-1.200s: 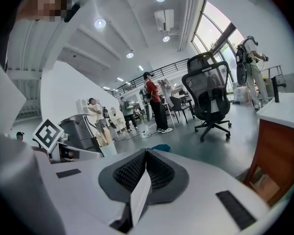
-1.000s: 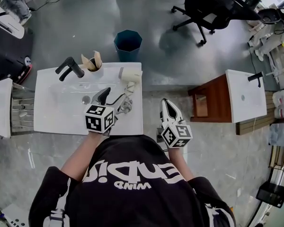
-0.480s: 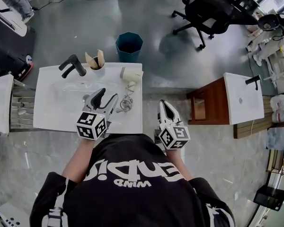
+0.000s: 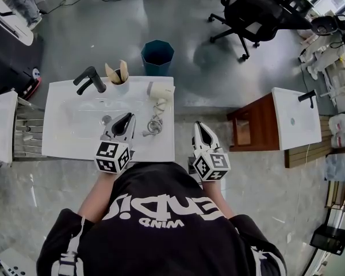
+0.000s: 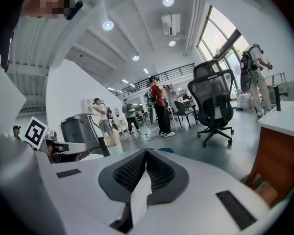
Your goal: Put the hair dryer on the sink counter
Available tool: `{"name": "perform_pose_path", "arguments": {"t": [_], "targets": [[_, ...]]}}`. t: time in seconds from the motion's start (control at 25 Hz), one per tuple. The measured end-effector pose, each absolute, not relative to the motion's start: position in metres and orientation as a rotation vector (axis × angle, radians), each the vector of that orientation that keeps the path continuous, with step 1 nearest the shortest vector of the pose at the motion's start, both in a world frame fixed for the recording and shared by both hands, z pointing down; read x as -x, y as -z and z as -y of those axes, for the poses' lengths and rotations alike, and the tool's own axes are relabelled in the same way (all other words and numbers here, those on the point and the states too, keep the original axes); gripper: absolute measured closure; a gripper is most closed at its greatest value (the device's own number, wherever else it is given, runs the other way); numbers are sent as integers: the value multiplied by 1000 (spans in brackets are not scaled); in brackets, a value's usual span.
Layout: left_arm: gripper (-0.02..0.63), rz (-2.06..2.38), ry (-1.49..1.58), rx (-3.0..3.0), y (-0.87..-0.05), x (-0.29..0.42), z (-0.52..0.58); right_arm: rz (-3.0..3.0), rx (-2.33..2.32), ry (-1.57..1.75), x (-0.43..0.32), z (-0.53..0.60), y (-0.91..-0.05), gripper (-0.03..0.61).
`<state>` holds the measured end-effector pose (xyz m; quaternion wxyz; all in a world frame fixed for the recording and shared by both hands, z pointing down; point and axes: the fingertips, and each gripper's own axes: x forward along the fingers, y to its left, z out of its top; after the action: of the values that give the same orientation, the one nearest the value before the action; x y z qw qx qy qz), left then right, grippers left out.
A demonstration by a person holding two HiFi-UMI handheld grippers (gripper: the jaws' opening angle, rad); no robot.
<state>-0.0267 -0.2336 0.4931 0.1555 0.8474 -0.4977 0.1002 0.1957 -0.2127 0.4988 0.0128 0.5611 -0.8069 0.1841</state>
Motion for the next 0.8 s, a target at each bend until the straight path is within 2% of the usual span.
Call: {"name": "perform_pose_path", "arguments": {"t": [0.12, 0.8], "targets": [[604, 1439, -276, -2427, -493, 28, 231, 2509, -1752, -578, -195, 210, -501, 555], [604, 1450, -252, -2419, -496, 38, 234, 2482, -1754, -534, -189, 206, -502, 555]]}}
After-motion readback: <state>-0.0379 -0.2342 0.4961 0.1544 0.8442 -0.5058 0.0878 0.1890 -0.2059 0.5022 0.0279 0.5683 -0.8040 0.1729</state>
